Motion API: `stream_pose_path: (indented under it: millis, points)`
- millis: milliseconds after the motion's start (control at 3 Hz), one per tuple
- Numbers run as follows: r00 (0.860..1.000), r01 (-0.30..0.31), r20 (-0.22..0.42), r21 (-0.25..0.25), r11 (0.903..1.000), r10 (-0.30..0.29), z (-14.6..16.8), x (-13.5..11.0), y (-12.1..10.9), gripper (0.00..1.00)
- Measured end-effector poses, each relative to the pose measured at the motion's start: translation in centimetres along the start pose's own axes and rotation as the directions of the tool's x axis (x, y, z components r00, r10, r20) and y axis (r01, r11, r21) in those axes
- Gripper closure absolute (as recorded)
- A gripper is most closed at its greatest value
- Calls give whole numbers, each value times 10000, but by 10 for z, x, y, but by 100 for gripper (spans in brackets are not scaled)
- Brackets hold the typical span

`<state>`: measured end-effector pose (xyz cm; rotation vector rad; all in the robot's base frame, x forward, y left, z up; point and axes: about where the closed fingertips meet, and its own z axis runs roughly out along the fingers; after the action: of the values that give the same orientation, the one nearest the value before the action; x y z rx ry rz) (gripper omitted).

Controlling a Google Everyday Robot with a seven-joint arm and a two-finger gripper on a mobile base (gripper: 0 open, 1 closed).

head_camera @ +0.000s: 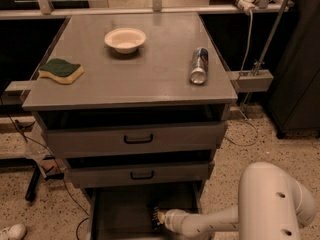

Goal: Pick rxbar chocolate from bottom drawer and place on counter

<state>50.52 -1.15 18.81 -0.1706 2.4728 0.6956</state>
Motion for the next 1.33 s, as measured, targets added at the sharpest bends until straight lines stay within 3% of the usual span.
stream_pose_path:
  millis: [667, 1000, 1333]
  points:
    - [9999, -70, 86, 32, 10000, 70, -18, 4, 12, 100]
    - [9985, -546, 116, 319, 9980, 543, -89, 16, 47, 100]
    - [9988, -463, 170, 322, 9984, 458, -92, 12, 52, 100]
